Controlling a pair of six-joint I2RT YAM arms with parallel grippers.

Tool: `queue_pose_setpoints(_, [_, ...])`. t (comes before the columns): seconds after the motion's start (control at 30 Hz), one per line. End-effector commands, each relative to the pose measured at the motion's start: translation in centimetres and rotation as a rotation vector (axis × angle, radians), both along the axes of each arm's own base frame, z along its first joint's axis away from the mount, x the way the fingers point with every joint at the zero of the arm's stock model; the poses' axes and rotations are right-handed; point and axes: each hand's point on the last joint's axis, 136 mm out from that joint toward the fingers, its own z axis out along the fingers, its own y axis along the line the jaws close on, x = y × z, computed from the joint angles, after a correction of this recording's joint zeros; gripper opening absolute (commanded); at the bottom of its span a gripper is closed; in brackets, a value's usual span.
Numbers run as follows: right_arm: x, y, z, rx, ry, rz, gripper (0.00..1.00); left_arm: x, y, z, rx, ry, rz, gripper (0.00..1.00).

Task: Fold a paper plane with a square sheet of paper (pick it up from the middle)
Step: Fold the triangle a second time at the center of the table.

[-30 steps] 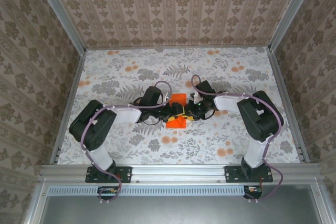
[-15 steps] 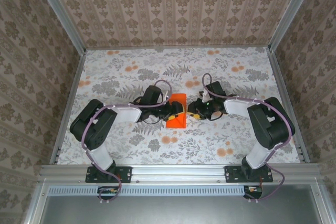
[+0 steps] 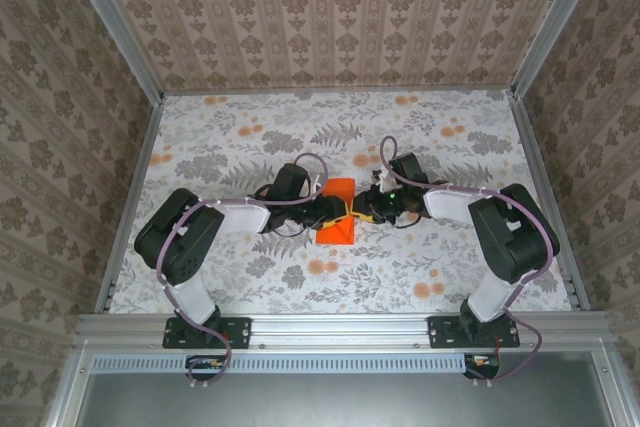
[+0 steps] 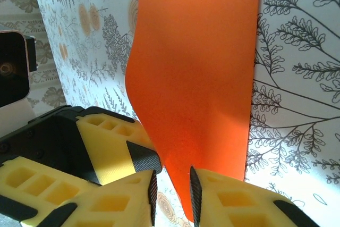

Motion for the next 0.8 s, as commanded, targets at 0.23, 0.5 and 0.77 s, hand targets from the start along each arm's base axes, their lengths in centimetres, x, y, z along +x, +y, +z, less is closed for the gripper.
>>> queue_pose_setpoints(0.23, [0.6, 0.7, 0.0, -0.019, -0.057, 0.076, 0.11, 0.4, 0.0, 0.0, 0.002, 0.006, 0.009, 0.41])
queue_pose_setpoints(0.5, [1.1, 0.3, -0.4, -0.114, -0.194, 0.207, 0.03, 0.5, 0.7, 1.4, 0.018, -0.027, -0.001, 0.38])
queue_pose_setpoints(0.77, [1.3, 0.2, -0.4, -0.165, -0.241, 0.306, 0.02, 1.2, 1.3, 1.2, 0.096, -0.063, 0.003, 0.32])
